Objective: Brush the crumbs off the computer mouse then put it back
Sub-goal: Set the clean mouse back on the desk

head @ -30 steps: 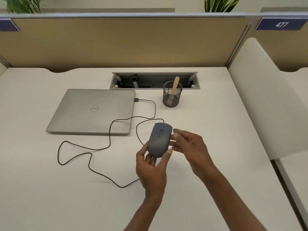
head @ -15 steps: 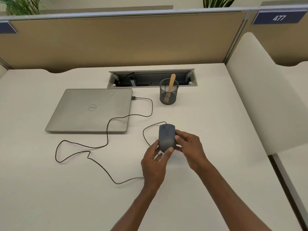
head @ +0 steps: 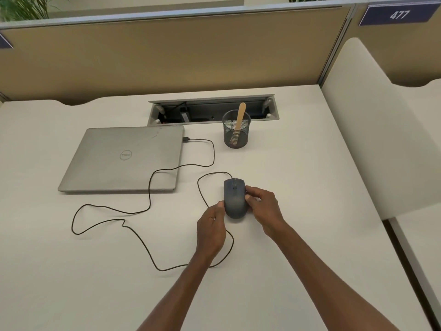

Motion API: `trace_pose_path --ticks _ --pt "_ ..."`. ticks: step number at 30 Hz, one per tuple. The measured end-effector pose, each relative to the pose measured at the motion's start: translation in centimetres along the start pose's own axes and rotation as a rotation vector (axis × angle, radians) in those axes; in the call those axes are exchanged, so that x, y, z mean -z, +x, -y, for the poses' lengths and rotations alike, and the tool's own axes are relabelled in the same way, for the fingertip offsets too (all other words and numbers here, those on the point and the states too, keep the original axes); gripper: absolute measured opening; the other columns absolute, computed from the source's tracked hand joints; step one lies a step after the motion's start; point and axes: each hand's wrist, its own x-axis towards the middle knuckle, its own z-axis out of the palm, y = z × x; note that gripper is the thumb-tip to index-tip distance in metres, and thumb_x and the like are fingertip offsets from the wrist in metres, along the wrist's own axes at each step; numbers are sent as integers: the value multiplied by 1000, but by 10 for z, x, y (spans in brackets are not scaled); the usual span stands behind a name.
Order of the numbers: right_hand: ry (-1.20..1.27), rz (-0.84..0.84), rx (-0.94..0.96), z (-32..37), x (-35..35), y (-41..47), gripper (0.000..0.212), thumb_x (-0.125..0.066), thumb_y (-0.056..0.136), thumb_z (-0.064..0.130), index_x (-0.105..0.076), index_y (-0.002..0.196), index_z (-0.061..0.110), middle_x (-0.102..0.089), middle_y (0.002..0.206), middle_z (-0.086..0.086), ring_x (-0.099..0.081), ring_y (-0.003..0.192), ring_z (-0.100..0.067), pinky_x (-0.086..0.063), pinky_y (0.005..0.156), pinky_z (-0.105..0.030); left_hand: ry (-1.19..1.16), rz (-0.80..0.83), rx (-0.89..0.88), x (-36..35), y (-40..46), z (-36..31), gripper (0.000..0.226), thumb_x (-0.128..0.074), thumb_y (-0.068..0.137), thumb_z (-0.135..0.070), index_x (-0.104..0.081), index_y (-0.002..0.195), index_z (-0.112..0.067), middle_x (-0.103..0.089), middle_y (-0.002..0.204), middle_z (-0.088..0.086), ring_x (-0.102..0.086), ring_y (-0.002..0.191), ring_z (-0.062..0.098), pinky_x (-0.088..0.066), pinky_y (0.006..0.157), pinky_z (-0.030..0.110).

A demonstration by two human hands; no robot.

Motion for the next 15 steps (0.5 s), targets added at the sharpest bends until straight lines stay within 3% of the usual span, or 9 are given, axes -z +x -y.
trace_pose_path --ticks 4,8,10,12,15 --pt "-43 -12 -22 -3 -3 2 34 -53 98 3 -74 109 28 -73 92 9 -70 103 -29 -55 97 -48 47 4 -9 2 1 1 30 -39 109 -35 -68 97 -36 -66 89 -20 -57 83 -11 -38 66 -1" --pt "-75 -25 -10 -3 -6 3 41 -53 97 3 -70 83 38 -74 106 -13 -67 104 -37 -54 96 -54 65 12 1 2 4 4 36 -36 109 -37 -71 103 -32 -67 96 -14 -62 94 11 -40 72 12" --pt "-85 -21 -2 -4 -7 4 37 -52 96 2 -72 87 32 -74 108 -15 -66 105 -39 -53 96 -55 65 17 17 1 6 4 36 -33 109 -40 -67 95 -35 -65 92 -12 -63 98 21 -43 74 16" --pt "-101 -11 1 -5 -7 6 27 -51 97 2 -75 97 16 -73 107 -17 -65 105 -40 -52 96 -57 64 25 34 1 7 5 37 -31 109 -42 -63 91 -37 -63 89 -15 -64 100 23 -43 75 17" --pt "-123 -8 8 -5 -8 7 25 -50 96 2 -73 107 6 -72 106 -19 -65 105 -41 -52 95 -58 66 40 32 1 9 6 43 -29 109 -43 -70 108 -32 -63 93 -19 -64 102 19 -41 79 25"
